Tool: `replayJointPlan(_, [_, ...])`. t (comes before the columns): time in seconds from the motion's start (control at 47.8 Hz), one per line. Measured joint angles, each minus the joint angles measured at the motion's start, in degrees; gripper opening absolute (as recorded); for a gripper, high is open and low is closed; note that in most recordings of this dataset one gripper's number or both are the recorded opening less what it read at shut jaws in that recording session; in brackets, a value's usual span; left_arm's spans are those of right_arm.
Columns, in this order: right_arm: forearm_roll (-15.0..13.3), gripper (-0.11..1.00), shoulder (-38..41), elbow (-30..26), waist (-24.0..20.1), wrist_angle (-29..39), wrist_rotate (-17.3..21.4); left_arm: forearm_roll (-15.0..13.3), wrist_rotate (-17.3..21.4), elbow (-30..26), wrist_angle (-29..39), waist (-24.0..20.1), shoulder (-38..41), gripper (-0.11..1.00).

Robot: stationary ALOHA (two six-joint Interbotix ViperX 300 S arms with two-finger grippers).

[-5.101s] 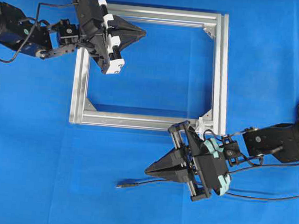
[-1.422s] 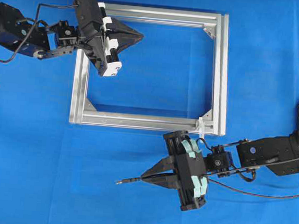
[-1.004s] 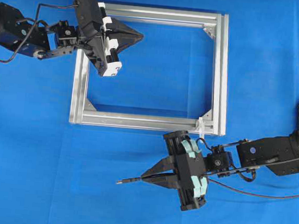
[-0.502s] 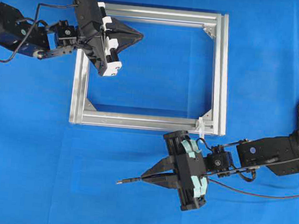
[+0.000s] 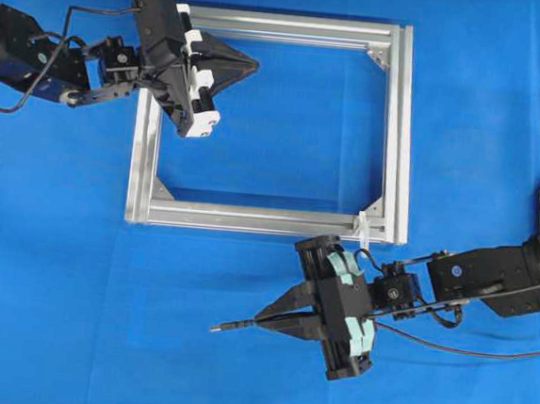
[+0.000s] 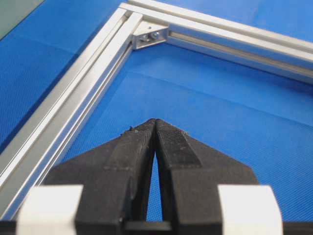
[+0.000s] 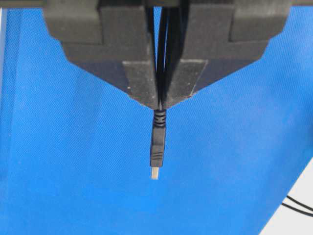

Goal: Insert the wire through the string loop located on the right side.
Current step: 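Lift the held USB cable with the right gripper, then move the right gripper right and align the plug with the white zip-tie loop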

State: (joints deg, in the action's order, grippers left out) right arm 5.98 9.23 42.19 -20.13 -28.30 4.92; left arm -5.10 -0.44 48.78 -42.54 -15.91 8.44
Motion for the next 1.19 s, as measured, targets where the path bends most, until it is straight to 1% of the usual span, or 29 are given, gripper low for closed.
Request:
replayJointPlan(0.523, [0.0, -0.04, 0.09, 0.0, 0.0, -0.09, 0.0, 0.0, 0.0, 0.0, 0.0, 0.0, 0.0, 0.0])
replayJointPlan(0.69, [0.0, -0.04, -0.26, 1.67, 0.0, 0.0, 0.0, 0.0, 0.0, 0.0, 0.0, 0.0, 0.0, 0.0])
replayJointPlan(0.878, [0.09, -0.04, -3.52, 6.24, 0.0, 0.0, 0.44, -0.09, 0.0, -0.09, 0.0, 0.0, 0.0, 0.0])
replayJointPlan(1.024, [0.35, -0.04, -7.29, 11.16, 0.0, 0.0, 0.79, 0.0, 0.0, 0.0, 0.0, 0.0, 0.0, 0.0])
replayJointPlan(1.192, [1.14, -0.04, -13.97, 18.37, 0.0, 0.09, 0.7, 0.0, 0.0, 0.0, 0.0, 0.0, 0.0, 0.0])
